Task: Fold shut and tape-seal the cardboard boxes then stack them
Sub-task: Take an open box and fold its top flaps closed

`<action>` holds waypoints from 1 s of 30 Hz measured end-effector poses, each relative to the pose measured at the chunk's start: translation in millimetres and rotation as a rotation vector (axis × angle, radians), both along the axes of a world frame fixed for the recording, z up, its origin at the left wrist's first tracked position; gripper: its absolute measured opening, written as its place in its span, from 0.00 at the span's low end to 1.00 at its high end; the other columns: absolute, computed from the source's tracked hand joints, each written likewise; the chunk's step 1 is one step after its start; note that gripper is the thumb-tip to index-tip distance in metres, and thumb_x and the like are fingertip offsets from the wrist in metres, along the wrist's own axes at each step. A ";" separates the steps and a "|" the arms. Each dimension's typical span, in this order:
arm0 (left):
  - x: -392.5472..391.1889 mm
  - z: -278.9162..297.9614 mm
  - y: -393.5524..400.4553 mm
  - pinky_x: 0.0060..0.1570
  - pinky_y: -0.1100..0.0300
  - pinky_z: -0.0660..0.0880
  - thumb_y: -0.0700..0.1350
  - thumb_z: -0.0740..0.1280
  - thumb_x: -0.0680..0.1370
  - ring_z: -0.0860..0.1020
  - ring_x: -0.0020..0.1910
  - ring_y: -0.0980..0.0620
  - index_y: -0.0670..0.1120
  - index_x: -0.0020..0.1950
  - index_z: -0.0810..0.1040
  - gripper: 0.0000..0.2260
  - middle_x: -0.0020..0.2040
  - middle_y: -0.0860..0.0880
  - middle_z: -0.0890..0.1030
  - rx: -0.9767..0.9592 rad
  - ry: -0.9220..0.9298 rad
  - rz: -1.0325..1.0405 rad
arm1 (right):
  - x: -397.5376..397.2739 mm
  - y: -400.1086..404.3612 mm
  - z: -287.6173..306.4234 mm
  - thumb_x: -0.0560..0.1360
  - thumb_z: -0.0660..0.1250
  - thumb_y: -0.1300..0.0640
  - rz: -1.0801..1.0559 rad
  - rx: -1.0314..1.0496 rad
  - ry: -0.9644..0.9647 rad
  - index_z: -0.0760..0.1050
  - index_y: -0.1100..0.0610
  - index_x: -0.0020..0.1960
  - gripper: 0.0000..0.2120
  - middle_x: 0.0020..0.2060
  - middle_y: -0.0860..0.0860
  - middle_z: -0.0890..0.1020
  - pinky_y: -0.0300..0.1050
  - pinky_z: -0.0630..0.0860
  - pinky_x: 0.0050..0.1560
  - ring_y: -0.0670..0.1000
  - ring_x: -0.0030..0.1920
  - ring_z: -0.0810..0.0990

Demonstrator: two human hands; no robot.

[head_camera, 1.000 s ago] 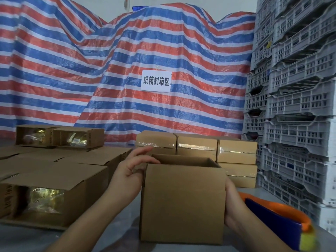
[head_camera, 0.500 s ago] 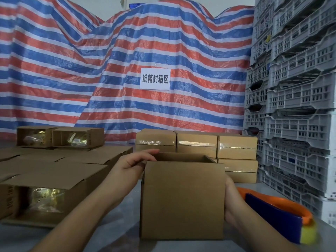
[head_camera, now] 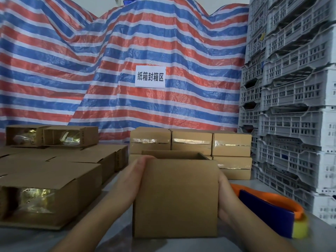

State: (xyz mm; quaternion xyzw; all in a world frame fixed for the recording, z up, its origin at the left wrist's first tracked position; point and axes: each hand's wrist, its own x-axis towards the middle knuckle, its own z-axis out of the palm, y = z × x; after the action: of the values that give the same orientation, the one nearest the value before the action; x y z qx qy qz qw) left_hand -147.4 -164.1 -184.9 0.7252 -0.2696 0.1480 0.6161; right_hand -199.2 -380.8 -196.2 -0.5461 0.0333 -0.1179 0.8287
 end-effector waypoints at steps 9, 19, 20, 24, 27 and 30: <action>-3.9 -29.3 2.7 0.41 0.70 0.75 0.67 0.58 0.75 0.80 0.48 0.65 0.66 0.51 0.79 0.14 0.50 0.65 0.81 -0.088 -0.134 0.045 | 11.9 -12.3 0.2 0.78 0.57 0.34 -0.036 0.030 -0.083 0.87 0.56 0.47 0.30 0.45 0.59 0.87 0.52 0.76 0.47 0.57 0.41 0.87; 8.3 -30.5 1.9 0.44 0.63 0.71 0.68 0.54 0.77 0.79 0.45 0.59 0.56 0.46 0.82 0.23 0.46 0.53 0.81 -0.142 -0.099 0.098 | 11.4 -16.8 3.6 0.78 0.64 0.53 0.013 -0.160 -0.020 0.85 0.58 0.35 0.18 0.32 0.56 0.83 0.45 0.78 0.34 0.54 0.30 0.82; 9.9 -30.8 2.0 0.44 0.63 0.72 0.69 0.55 0.74 0.79 0.44 0.58 0.51 0.45 0.81 0.26 0.45 0.52 0.81 -0.148 -0.113 0.099 | 11.7 -17.5 4.6 0.79 0.64 0.53 0.014 -0.171 -0.004 0.85 0.59 0.37 0.18 0.32 0.57 0.83 0.45 0.79 0.34 0.54 0.30 0.83; 10.8 -30.0 2.2 0.42 0.69 0.72 0.70 0.57 0.73 0.79 0.43 0.56 0.44 0.44 0.81 0.30 0.44 0.50 0.81 -0.144 -0.150 0.092 | 10.5 -17.6 6.1 0.68 0.68 0.52 0.047 -0.164 -0.006 0.86 0.59 0.37 0.11 0.32 0.57 0.82 0.46 0.79 0.31 0.55 0.30 0.82; 9.4 -28.5 2.4 0.42 0.66 0.74 0.67 0.58 0.76 0.79 0.45 0.50 0.41 0.46 0.81 0.30 0.45 0.46 0.81 -0.169 -0.137 0.074 | 14.3 -18.9 3.5 0.75 0.67 0.54 0.013 -0.134 -0.029 0.82 0.56 0.51 0.09 0.34 0.58 0.84 0.47 0.79 0.31 0.56 0.31 0.83; 3.2 -23.3 2.8 0.50 0.54 0.77 0.66 0.58 0.74 0.81 0.47 0.45 0.41 0.49 0.82 0.29 0.46 0.44 0.83 -0.187 -0.077 0.024 | 15.7 -19.4 7.2 0.80 0.64 0.60 -0.106 -0.167 -0.103 0.80 0.49 0.56 0.10 0.42 0.60 0.86 0.50 0.81 0.35 0.57 0.36 0.84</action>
State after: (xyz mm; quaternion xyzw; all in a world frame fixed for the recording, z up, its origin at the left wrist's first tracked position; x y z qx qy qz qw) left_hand -144.2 -161.4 -208.2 0.6615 -0.2697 0.2076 0.6682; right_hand -183.5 -400.2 -188.9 -0.6041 0.0094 -0.1917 0.7735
